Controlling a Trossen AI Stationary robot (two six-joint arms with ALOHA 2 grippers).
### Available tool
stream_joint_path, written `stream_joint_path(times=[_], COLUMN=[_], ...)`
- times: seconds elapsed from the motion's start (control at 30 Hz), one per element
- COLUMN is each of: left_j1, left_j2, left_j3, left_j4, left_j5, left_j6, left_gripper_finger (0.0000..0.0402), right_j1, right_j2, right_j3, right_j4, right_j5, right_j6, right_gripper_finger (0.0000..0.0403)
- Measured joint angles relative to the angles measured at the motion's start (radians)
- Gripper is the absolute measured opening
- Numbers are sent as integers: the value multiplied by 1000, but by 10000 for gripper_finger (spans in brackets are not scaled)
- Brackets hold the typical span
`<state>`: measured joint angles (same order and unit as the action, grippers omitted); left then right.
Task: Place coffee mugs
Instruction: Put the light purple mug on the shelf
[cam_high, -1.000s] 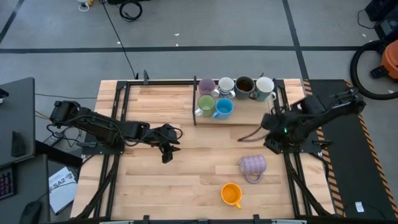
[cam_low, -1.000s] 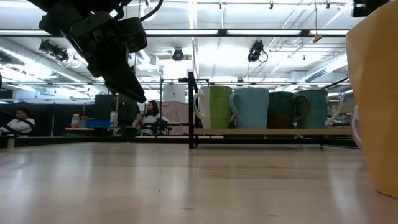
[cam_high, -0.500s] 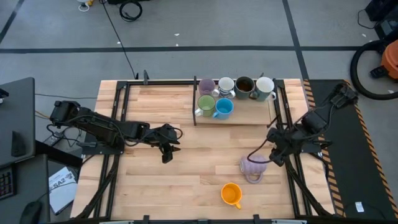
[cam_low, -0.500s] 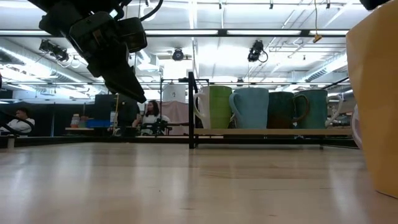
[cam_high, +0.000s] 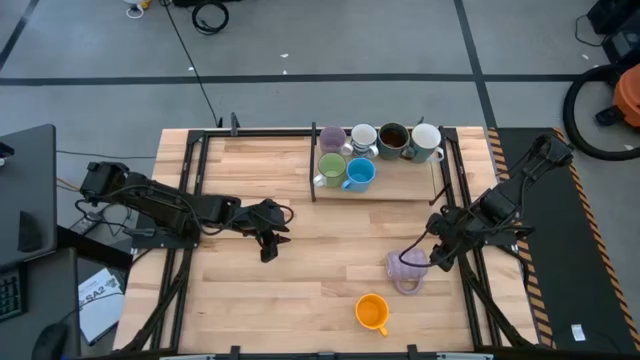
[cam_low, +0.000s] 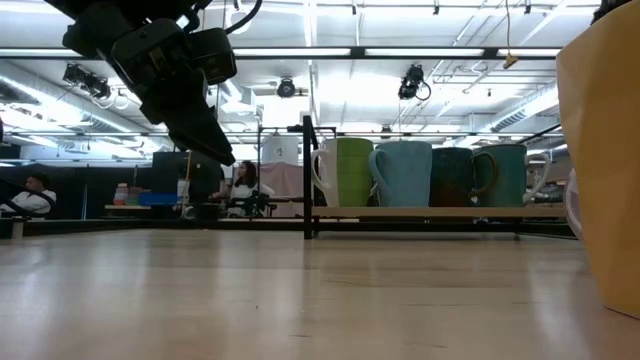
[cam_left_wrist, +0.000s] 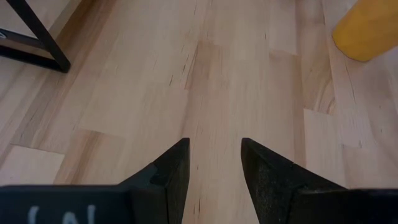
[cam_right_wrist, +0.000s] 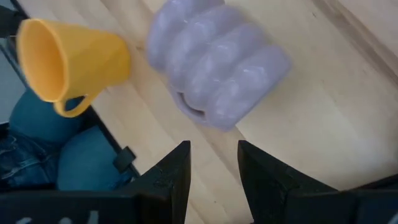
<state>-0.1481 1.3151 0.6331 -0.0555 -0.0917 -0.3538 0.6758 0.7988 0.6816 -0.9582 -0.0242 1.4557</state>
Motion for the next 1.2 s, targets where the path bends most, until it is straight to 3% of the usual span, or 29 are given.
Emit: stream_joint_path(times=[0.3,0.7,1.2], left_j1=[0,0,0], left_j2=[0,0,0], left_j3=[0,0,0], left_j4=[0,0,0], left_j5=[0,0,0], left_j6=[-1,0,-1], left_gripper_finger=[151,151,151], right_j1=[0,-1,-1], right_j2=[1,1,1], right_j3=[-51,-182,-192], right_j4=[25,199,210], right_j5=[-11,6,88], right_j6=[63,92,86], right_gripper_finger=[138,138,138])
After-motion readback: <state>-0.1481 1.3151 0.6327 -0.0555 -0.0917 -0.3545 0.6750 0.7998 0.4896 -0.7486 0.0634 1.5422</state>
